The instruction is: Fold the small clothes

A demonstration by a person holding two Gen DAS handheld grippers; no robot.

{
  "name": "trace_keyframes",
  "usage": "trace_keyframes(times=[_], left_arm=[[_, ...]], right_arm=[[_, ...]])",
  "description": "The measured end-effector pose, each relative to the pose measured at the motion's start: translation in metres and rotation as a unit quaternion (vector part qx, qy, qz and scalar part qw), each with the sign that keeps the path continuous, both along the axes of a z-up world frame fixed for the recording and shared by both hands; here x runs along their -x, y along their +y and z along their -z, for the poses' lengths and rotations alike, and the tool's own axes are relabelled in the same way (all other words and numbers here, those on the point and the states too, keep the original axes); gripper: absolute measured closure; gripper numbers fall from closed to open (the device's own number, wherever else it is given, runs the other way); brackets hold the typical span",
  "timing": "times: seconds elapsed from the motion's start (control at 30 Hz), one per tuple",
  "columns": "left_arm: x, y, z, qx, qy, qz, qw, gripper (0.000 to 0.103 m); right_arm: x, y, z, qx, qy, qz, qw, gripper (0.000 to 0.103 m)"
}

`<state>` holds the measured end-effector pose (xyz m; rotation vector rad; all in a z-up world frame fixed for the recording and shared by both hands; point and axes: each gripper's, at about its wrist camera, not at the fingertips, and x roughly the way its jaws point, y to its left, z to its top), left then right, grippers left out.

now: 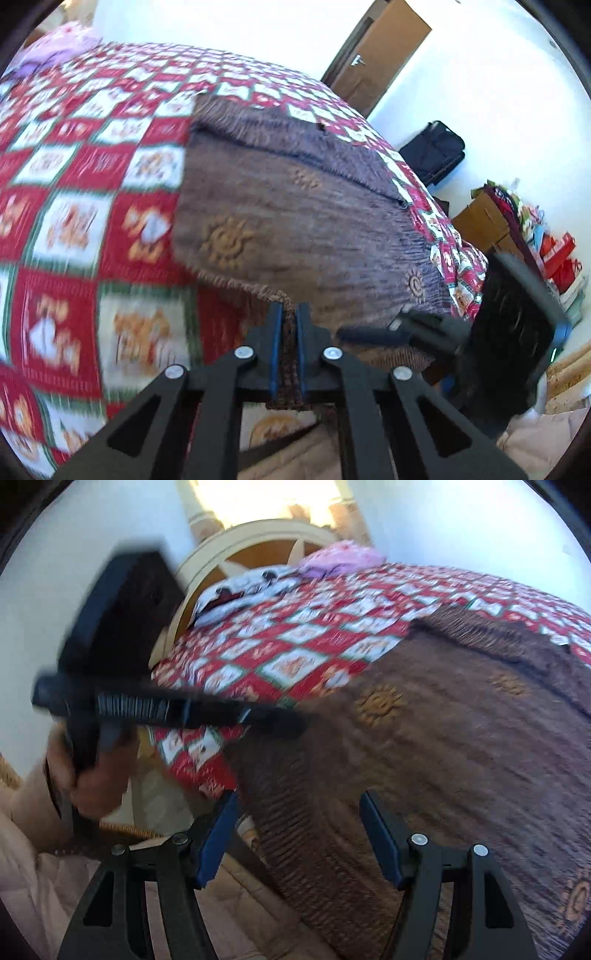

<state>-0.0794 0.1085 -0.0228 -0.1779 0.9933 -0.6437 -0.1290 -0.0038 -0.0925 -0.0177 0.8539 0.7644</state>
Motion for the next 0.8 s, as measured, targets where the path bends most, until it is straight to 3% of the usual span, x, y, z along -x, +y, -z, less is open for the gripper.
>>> trace_keyframes(times=[0.17,0.2,0.23,0.27,0.3,0.33,0.4,0.47,0.57,0.67,0.73,0.77,0.8], left_arm=[[-0.017,-0.02,0.003,-0.022,0.006,0.023,0.9995,0.095],[-0.022,-0.022,0.002,-0.02,0.014,0.03,0.9993,0.095],[-0.022,-0.021,0.0,-0.019,0.017,0.03,0.9992,0.092],[-0.025,-0.018,-0.003,-0.019,0.018,0.032,0.9992,0.088],[-0.026,-0.013,-0.006,-0.025,0.013,0.032,0.9991,0.074],[-0.025,-0.009,-0.008,-0.033,0.005,0.031,0.999,0.048],[-0.025,0.002,-0.013,-0.051,-0.035,0.024,0.9978,0.018],[-0.022,0.012,-0.018,-0.053,-0.074,0.037,0.9951,0.016],[-0.022,0.011,-0.02,-0.063,-0.094,0.09,0.9895,0.016],[-0.006,-0.013,-0.017,-0.155,-0.182,0.146,0.96,0.016],[0.008,-0.034,-0.008,-0.236,-0.263,0.186,0.9168,0.016],[0.016,-0.045,-0.001,-0.267,-0.3,0.216,0.8902,0.016],[0.021,-0.051,0.003,-0.279,-0.316,0.239,0.8748,0.016]], right_arm=[[-0.013,0.014,0.012,0.025,0.002,-0.001,1.0,0.034],[-0.017,0.016,0.016,0.039,-0.002,0.009,0.999,0.039],[-0.021,0.015,0.019,0.052,-0.005,0.025,0.998,0.071],[-0.028,0.01,0.021,0.049,0.004,0.04,0.998,0.089],[-0.035,0.003,0.024,0.031,0.024,0.047,0.998,0.098],[-0.042,-0.01,0.027,0.004,0.044,0.066,0.997,0.098],[-0.051,-0.031,0.03,-0.037,0.068,0.094,0.993,0.098],[-0.058,-0.052,0.032,-0.079,0.094,0.112,0.986,0.098],[-0.065,-0.066,0.031,-0.107,0.109,0.125,0.98,0.098],[-0.07,-0.07,0.023,-0.11,0.111,0.112,0.981,0.098],[-0.071,-0.066,0.013,-0.098,0.102,0.093,0.986,0.098],[-0.071,-0.063,0.008,-0.089,0.097,0.083,0.988,0.098],[-0.07,-0.061,0.003,-0.084,0.096,0.074,0.989,0.098]])
